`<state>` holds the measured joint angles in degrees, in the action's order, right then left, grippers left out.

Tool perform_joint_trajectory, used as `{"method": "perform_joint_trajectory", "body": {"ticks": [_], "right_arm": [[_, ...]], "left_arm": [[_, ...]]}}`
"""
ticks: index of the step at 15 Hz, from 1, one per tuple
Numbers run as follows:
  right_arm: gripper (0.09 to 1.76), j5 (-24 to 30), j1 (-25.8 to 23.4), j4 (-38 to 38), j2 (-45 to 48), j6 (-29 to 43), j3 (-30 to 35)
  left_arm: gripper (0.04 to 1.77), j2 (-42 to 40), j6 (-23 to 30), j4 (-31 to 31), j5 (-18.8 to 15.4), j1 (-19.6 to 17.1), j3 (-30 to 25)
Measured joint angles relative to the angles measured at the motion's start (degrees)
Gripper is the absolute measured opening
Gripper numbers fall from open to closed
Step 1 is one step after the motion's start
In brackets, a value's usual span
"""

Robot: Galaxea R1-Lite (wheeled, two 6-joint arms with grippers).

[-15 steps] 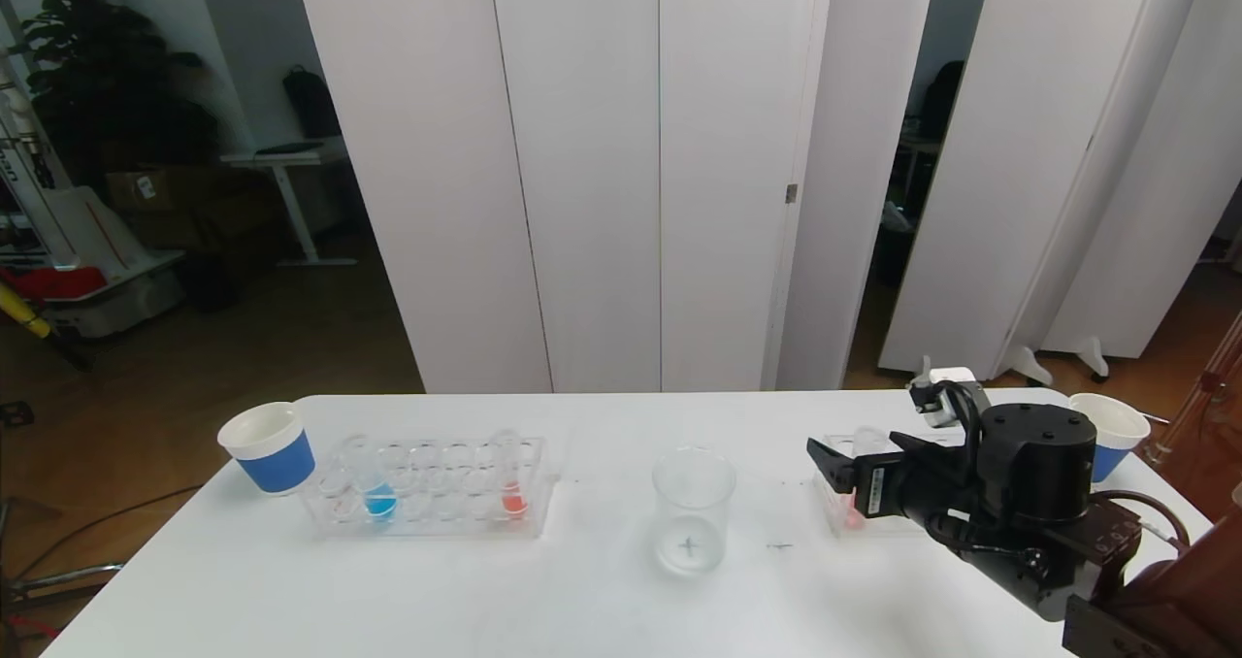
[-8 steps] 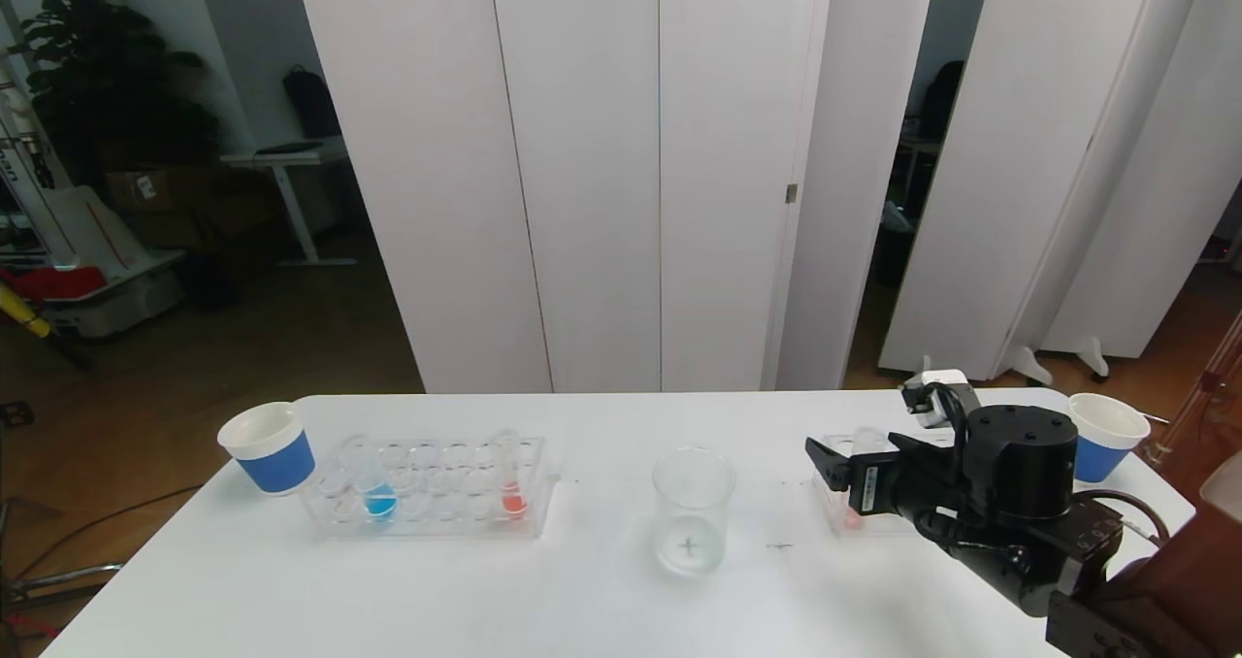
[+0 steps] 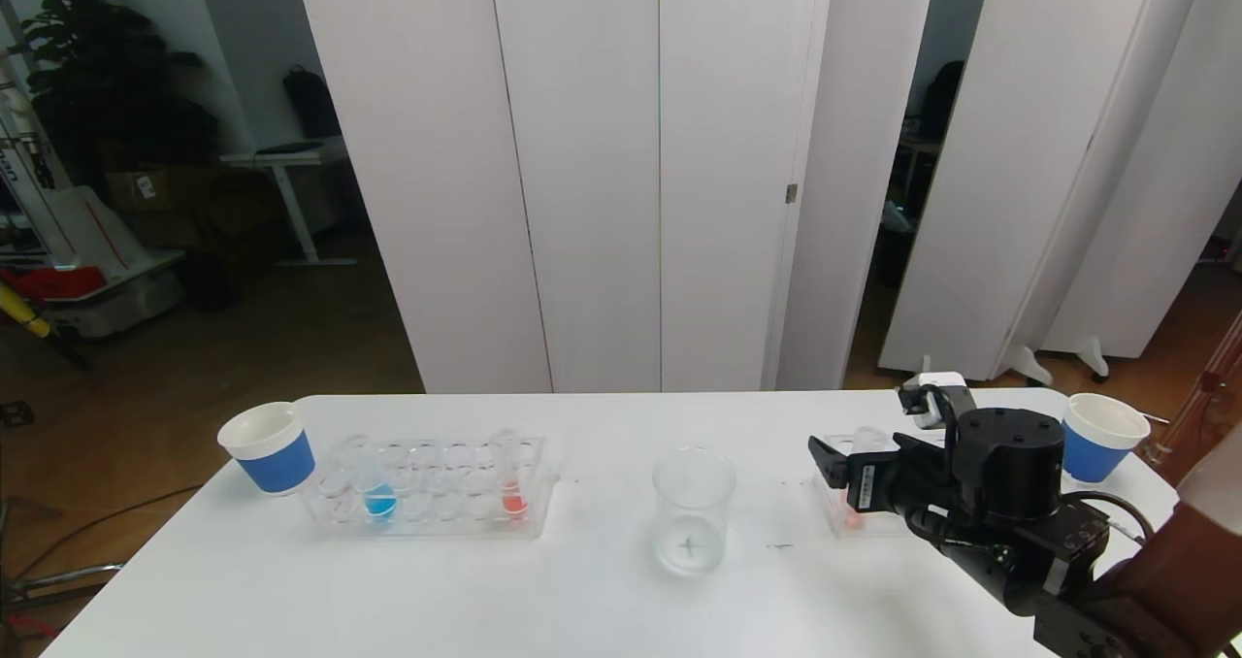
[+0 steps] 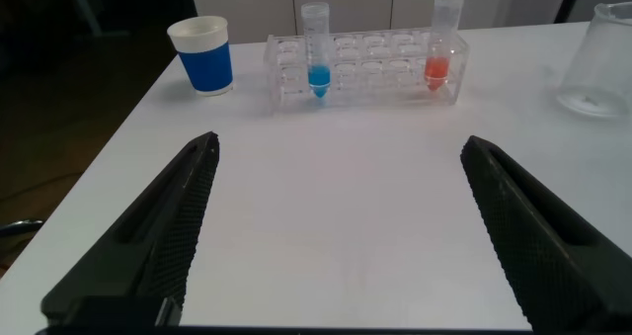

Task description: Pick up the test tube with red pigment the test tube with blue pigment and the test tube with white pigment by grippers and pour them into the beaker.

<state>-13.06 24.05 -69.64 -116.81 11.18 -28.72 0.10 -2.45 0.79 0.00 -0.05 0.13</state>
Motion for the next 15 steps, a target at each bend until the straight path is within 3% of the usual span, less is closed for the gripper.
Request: {"method": "perform_joint_trajectory", "body": {"ticks": [10,11,13,14,15], "right_arm": [[1.75,-0.04,0.33,-0.15,-1.24,-0.10,-0.02],[1.67,-0.06,0.33,-0.17,-1.33,-0.10,-0.02],[1.10,-0.04,0.30,-0.55,-1.51,-0.10,-0.02],[0.61,-0.20,0.30,-0.83,-1.62,-0.07,0.00],[0.44,-0.15,0.23,-1.08,-1.68,-0.07,0.01]], "left_arm": [[1.75,0.00,0.00,0.00,0.00,0.00,0.00],[1.75,0.00,0.02,0.00,0.00,0.00,0.00],[1.75,0.00,0.02,0.00,0.00,0.00,0.02],[1.75,0.00,0.00,-0.02,0.00,0.00,0.02],[1.75,0.00,0.00,-0.02,0.00,0.00,0.02]]}}
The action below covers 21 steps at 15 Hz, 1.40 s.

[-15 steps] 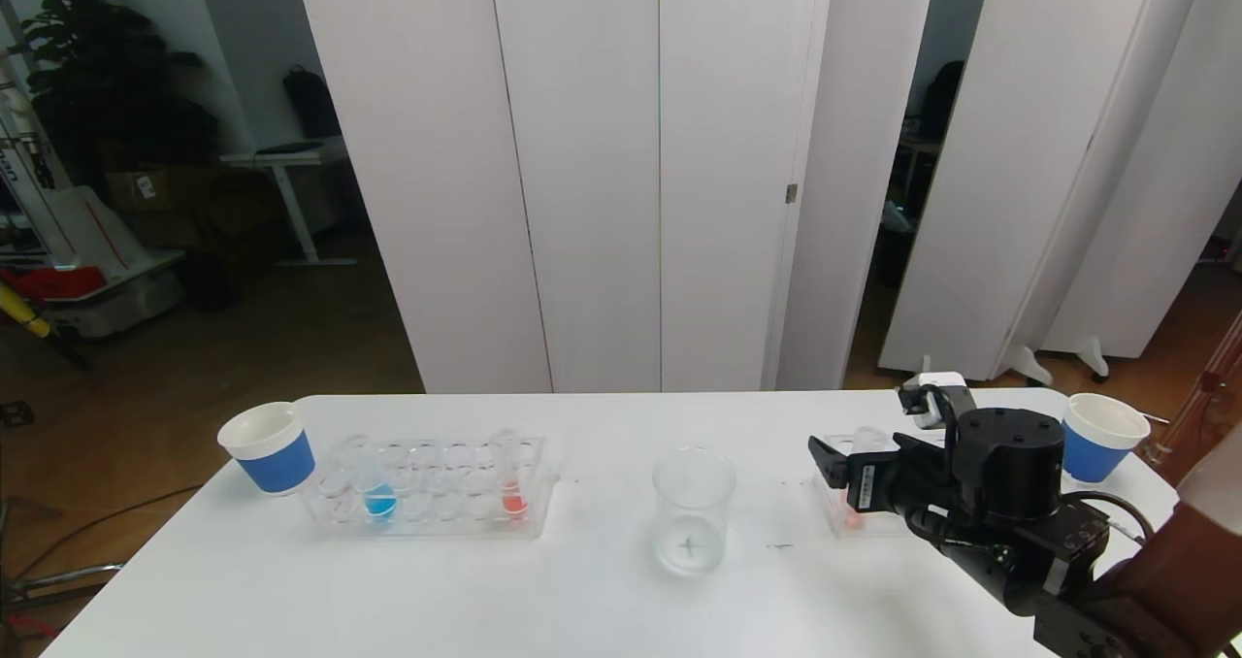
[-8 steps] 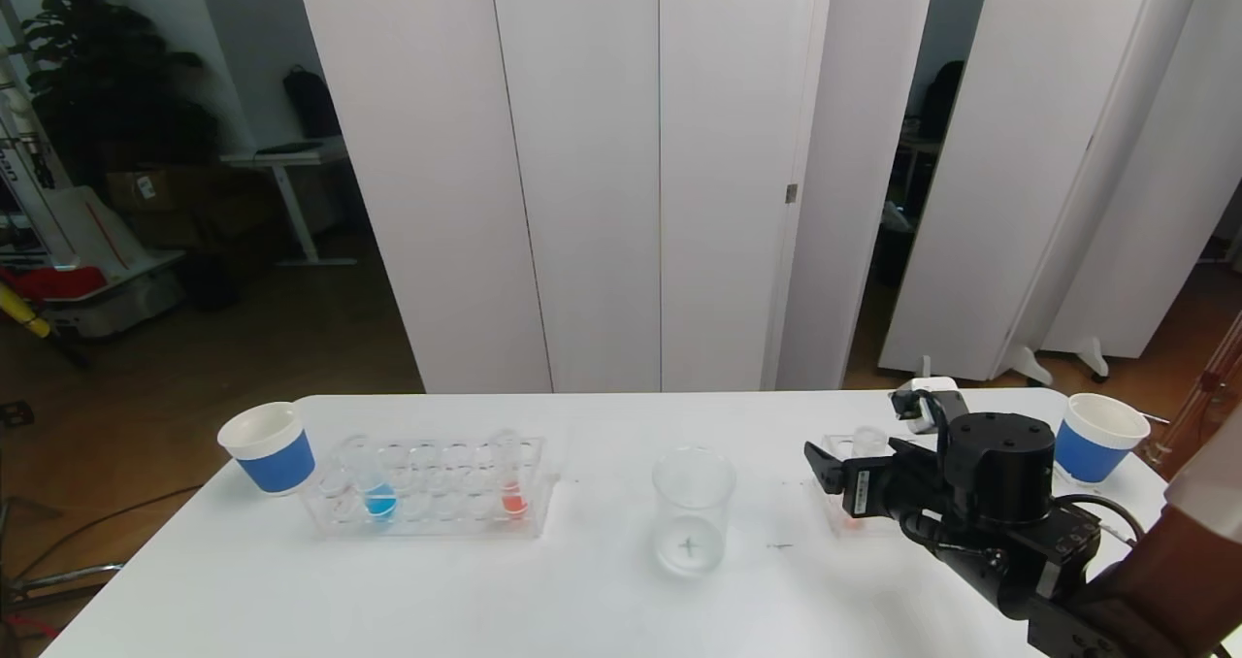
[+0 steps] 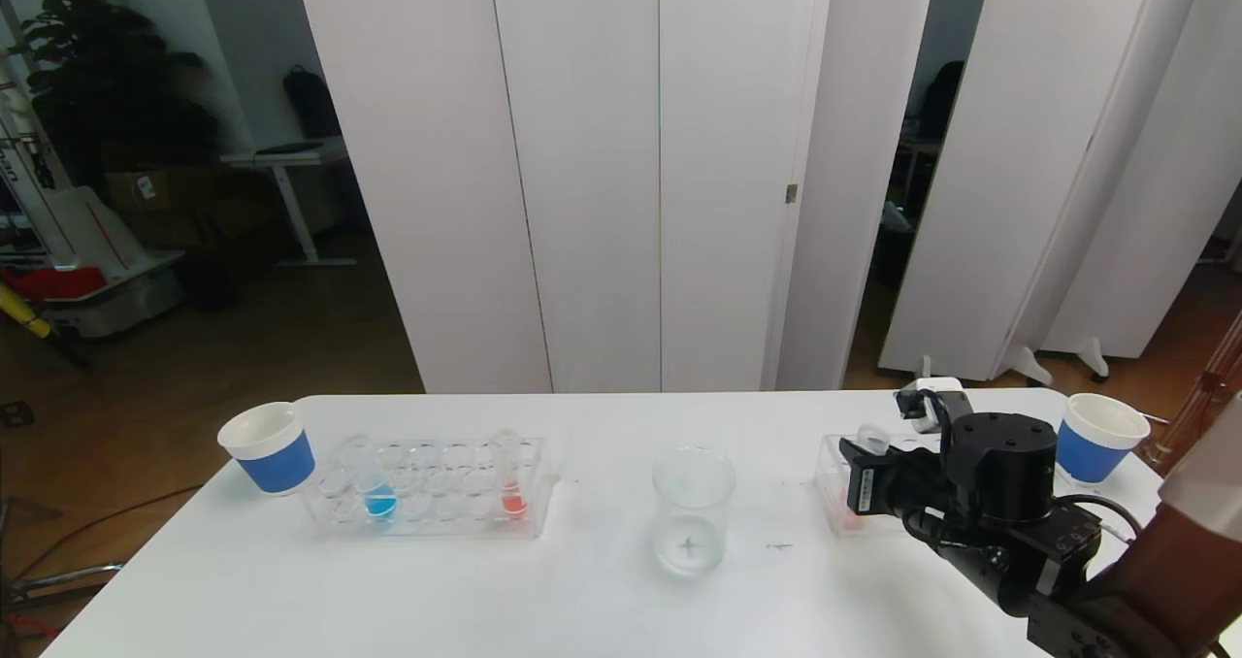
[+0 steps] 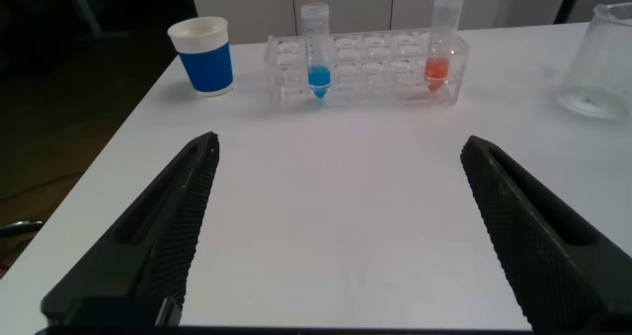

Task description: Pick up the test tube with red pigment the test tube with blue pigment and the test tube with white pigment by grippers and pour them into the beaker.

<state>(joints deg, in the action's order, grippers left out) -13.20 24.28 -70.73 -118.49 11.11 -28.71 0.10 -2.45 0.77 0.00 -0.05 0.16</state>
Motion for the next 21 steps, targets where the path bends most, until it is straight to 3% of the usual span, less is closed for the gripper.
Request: {"method": "perform_joint_trajectory", "body": {"ticks": [1,2,3,21], "right_arm": [[0.53,-0.02,0.07,0.00,-0.02,0.05,0.02],[0.71,0.11,0.20,-0.11,-0.02,0.18,0.05],[0.60,0.06,0.13,-0.13,-0.02,0.20,0.10],[0.60,0.50,0.24,0.26,2.32,0.41,0.49]], "left_arm": [[1.75,0.00,0.00,0.02,0.00,-0.05,0.00],[1.75,0.00,0.02,0.00,0.00,0.00,0.00],[1.75,0.00,0.00,0.02,0.00,0.00,0.00],[1.75,0.00,0.02,0.02,0.00,0.00,0.00]]}}
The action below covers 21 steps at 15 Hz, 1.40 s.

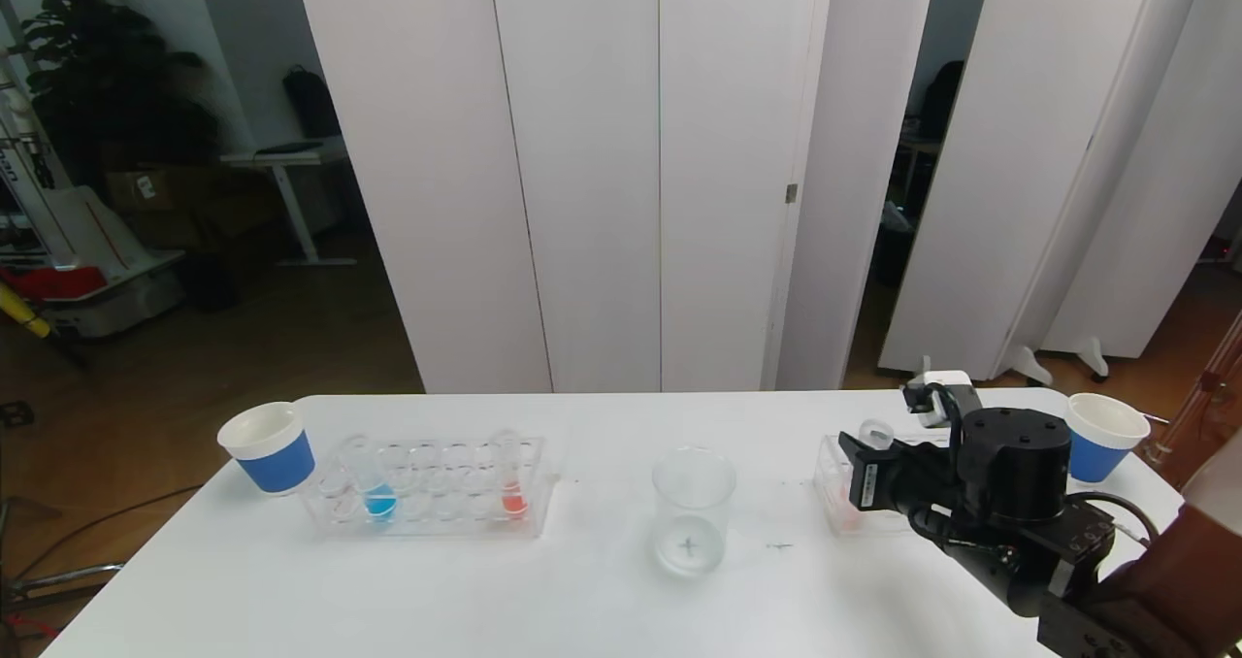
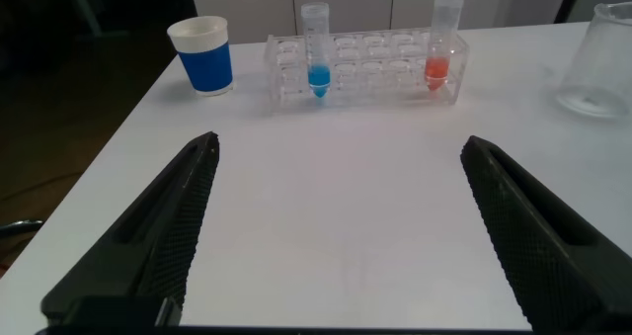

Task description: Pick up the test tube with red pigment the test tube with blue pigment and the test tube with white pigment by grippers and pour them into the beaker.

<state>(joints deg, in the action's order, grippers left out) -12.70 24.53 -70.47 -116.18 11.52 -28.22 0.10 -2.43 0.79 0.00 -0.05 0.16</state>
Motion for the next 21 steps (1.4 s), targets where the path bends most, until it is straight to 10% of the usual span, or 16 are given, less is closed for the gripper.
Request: {"method": "perform_joint_trajectory", "body": {"ticks": [14,21], "right_arm": [[0.60,1.96,-1.46,16.92,10.75,-7.25,-15.69],[0.60,20.36,-2.62,26.78,10.20,-9.02,-32.41]], "left_arm": [[1.75,0.00,0.00,-0.02,0.00,0.00,-0.02],[1.75,0.00,0.00,-0.02,0.00,0.00,-0.02]]}}
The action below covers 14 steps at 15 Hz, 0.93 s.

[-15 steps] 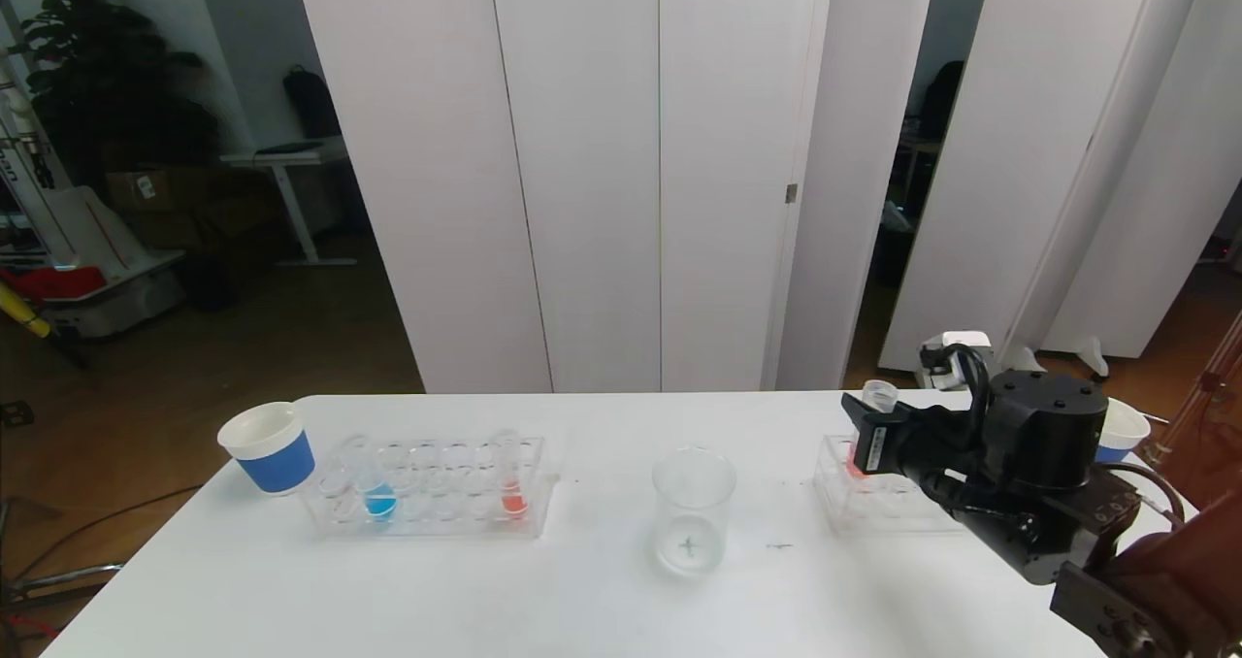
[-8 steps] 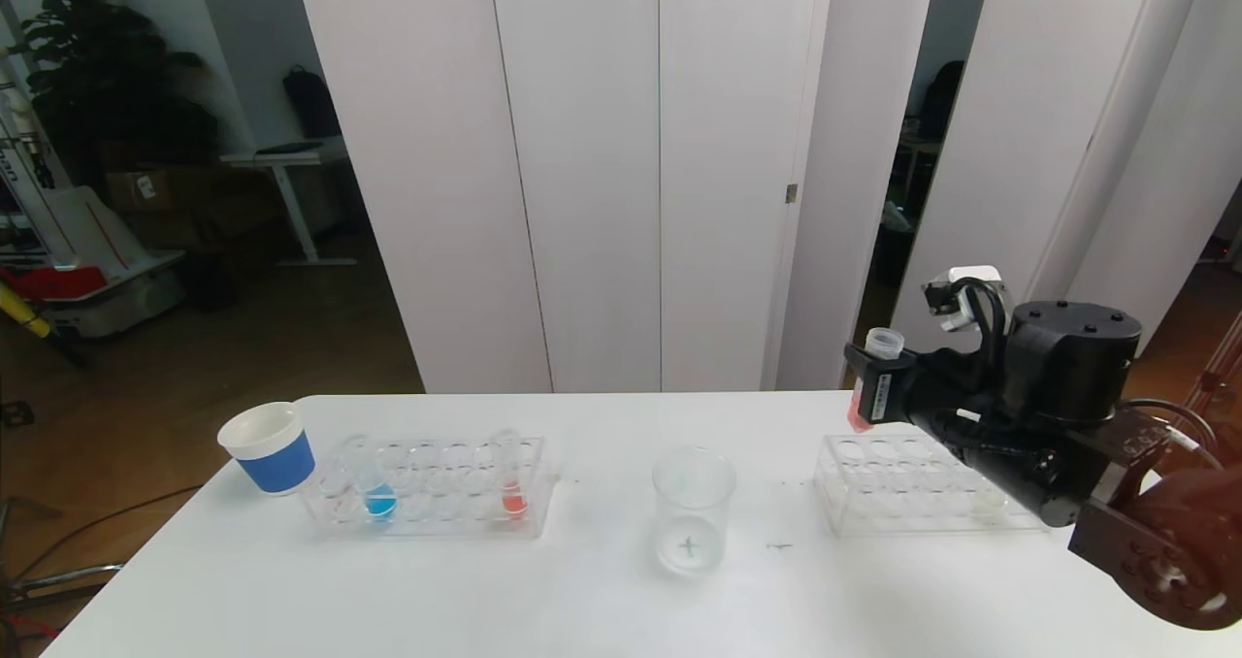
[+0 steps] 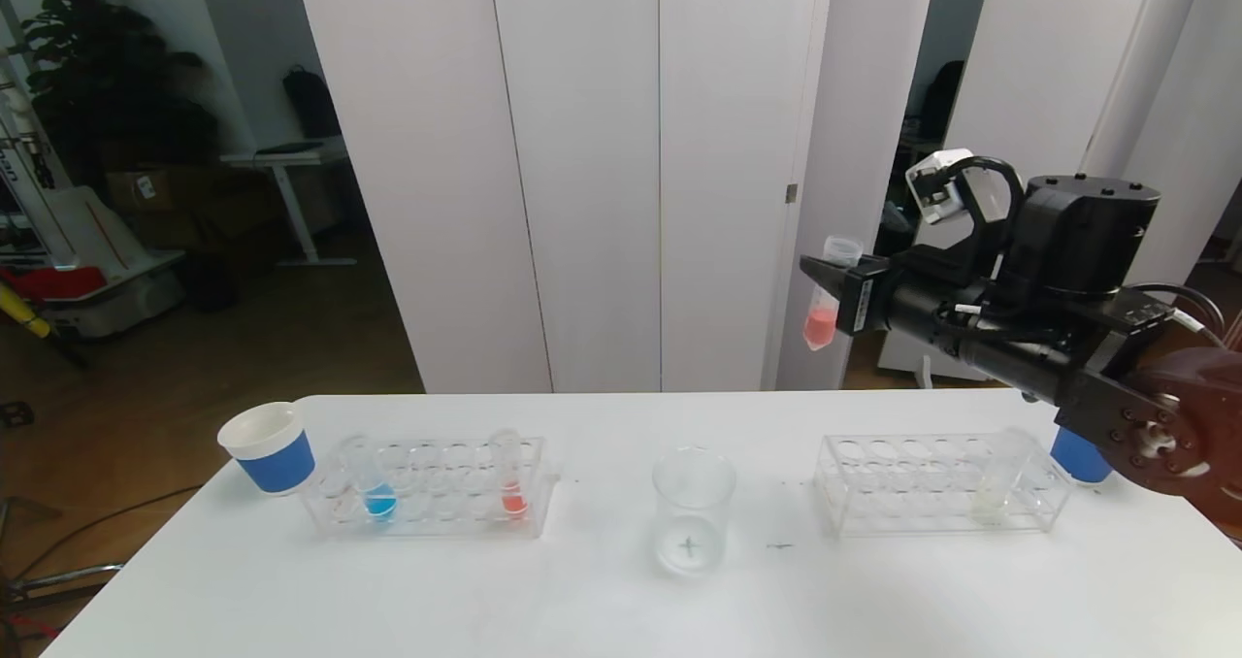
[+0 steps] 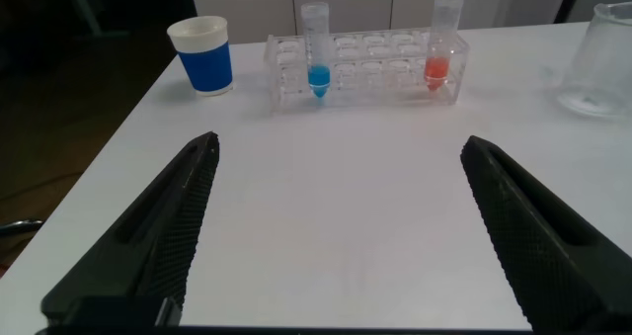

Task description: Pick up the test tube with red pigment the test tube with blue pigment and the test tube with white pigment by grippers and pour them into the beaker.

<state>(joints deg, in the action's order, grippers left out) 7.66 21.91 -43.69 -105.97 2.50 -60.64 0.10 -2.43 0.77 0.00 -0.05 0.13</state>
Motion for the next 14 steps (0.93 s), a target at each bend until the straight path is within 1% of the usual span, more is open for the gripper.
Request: {"method": "perform_joint_trajectory", "body": {"ticks": [3,5,7,10,12,14], "right_arm": [[0.60,8.30,-0.61,0.43,-2.24,0.02,-4.79],[0.60,11.72,-1.05,1.22,-4.22,-0.16,-7.94],[0.60,13.84,-1.22,4.30,-6.02,-0.63,-11.45],[0.60,16.76,-1.54,9.87,-8.58,-3.40,-17.03],[0.60,18.42,-1.51,10.68,-10.29,-4.06,-19.80],[0.60,19.63,-1.29,10.53,-11.34,-4.56,-20.37]], "left_arm": [[1.75,0.00,-0.02,0.02,0.00,0.00,0.00],[1.75,0.00,-0.02,0.02,0.00,0.00,0.02],[1.75,0.00,0.00,0.00,0.00,0.00,0.02],[1.75,0.00,0.00,0.00,0.00,0.00,0.02],[1.75,0.00,0.00,0.02,0.00,0.00,0.02],[1.75,0.00,0.00,0.00,0.00,0.00,0.02]]}}
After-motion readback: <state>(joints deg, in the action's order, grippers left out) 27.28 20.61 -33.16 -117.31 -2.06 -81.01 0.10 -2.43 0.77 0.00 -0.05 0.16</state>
